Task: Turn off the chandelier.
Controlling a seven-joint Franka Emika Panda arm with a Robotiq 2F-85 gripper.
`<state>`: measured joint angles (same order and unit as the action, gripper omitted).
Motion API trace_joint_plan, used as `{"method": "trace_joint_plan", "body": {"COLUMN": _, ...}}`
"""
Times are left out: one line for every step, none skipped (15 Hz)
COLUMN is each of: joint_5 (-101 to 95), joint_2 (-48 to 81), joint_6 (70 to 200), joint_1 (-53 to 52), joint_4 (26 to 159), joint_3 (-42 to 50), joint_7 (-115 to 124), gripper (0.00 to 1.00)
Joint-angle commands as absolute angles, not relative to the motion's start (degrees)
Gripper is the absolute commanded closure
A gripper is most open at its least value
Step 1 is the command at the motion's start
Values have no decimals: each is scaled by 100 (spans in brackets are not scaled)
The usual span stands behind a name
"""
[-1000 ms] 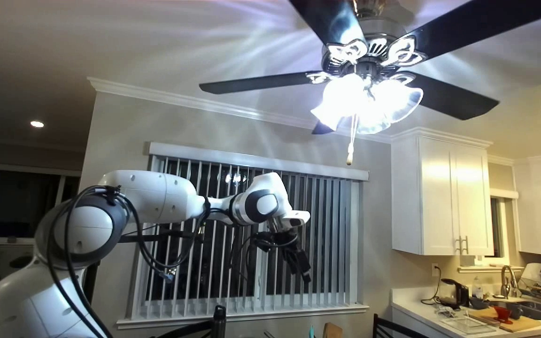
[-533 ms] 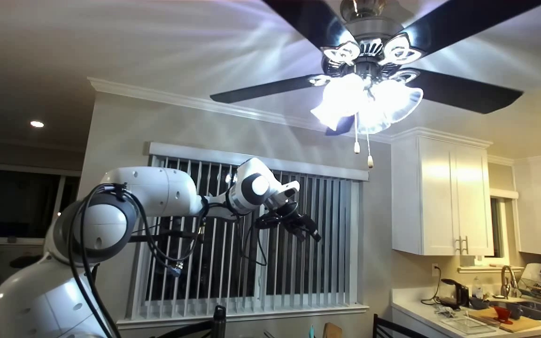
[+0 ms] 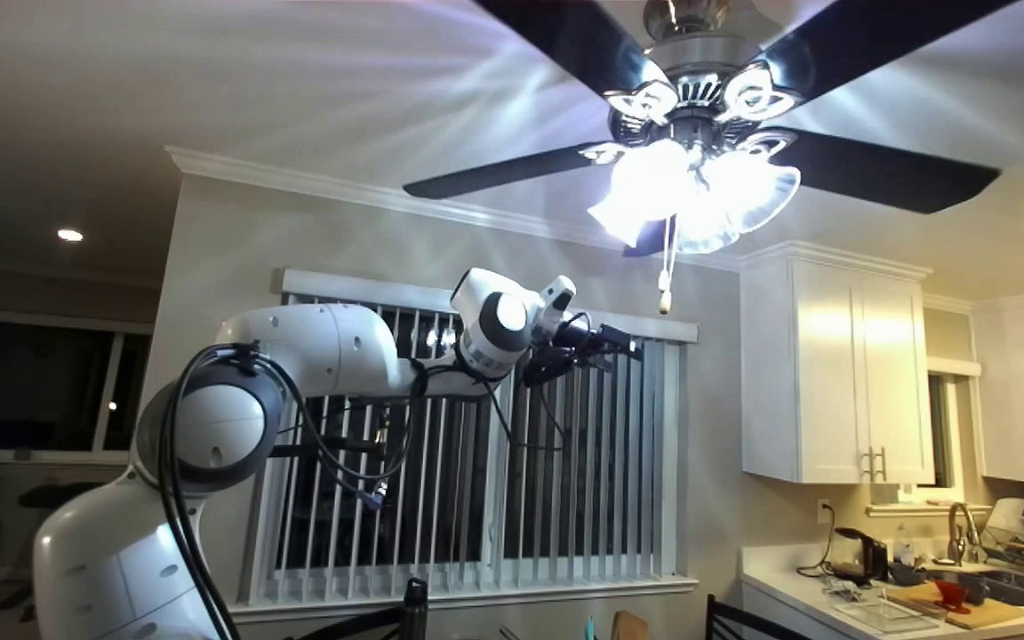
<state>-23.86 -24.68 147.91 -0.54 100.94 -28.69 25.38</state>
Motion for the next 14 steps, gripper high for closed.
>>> {"method": "trace_joint_plan", "body": {"joint_5": -2863, "joint_2": -2188, "joint_6": 15687, "joint_1": 471, "joint_4": 9630, "joint_3": -3062, "joint_7": 2773, "gripper": 0}}
{"method": "trace_joint_plan", "body": {"joint_5": -2903, "joint_2": -2146, "joint_6": 15852, "joint_1": 604, "joint_4": 9549, "joint_3": -3119, "joint_7": 2830, "gripper": 0}}
{"method": "trace_joint_plan", "body": {"joint_5": -2912, "joint_2": -2110, "joint_6": 15975, "joint_1": 723, "joint_4": 9493, "joint_3": -3167, "joint_7": 2855, "gripper": 0}}
{"method": "trace_joint_plan", "body": {"joint_5": -2924, "joint_2": -2073, "joint_6": 16037, "joint_1": 856, "joint_4": 9436, "joint_3": -3227, "joint_7": 2899, "gripper": 0}}
{"method": "trace_joint_plan", "body": {"joint_5": -2984, "joint_2": -2011, "joint_6": 16022, "joint_1": 981, "joint_4": 9359, "joint_3": -3299, "joint_7": 2981, "gripper": 0}}
{"method": "trace_joint_plan", "body": {"joint_5": -2989, "joint_2": -1960, "joint_6": 15997, "joint_1": 1082, "joint_4": 9301, "joint_3": -3342, "joint_7": 3024, "gripper": 0}}
{"method": "trace_joint_plan", "body": {"joint_5": -2969, "joint_2": -1907, "joint_6": 15972, "joint_1": 1165, "joint_4": 9235, "joint_3": -3385, "joint_7": 3082, "gripper": 0}}
{"method": "trace_joint_plan", "body": {"joint_5": -2967, "joint_2": -1865, "joint_6": 15964, "joint_1": 1292, "joint_4": 9149, "joint_3": -3432, "joint_7": 3179, "gripper": 0}}
{"method": "trace_joint_plan", "body": {"joint_5": -2950, "joint_2": -1834, "joint_6": 15942, "joint_1": 1391, "joint_4": 9064, "joint_3": -3467, "joint_7": 3264, "gripper": 0}}
{"method": "trace_joint_plan", "body": {"joint_5": -2913, "joint_2": -1803, "joint_6": 15965, "joint_1": 1484, "joint_4": 8977, "joint_3": -3483, "joint_7": 3367, "gripper": 0}}
{"method": "trace_joint_plan", "body": {"joint_5": -2899, "joint_2": -1783, "joint_6": 15962, "joint_1": 1565, "joint_4": 8895, "joint_3": -3510, "joint_7": 3461, "gripper": 0}}
{"method": "trace_joint_plan", "body": {"joint_5": -2848, "joint_2": -1749, "joint_6": 15954, "joint_1": 1587, "joint_4": 8822, "joint_3": -3512, "joint_7": 3496, "gripper": 0}}
{"method": "trace_joint_plan", "body": {"joint_5": -2808, "joint_2": -1718, "joint_6": 15932, "joint_1": 1593, "joint_4": 8762, "joint_3": -3522, "joint_7": 3523, "gripper": 0}}
{"method": "trace_joint_plan", "body": {"joint_5": -2820, "joint_2": -1701, "joint_6": 15942, "joint_1": 1621, "joint_4": 8724, "joint_3": -3541, "joint_7": 3574, "gripper": 0}}
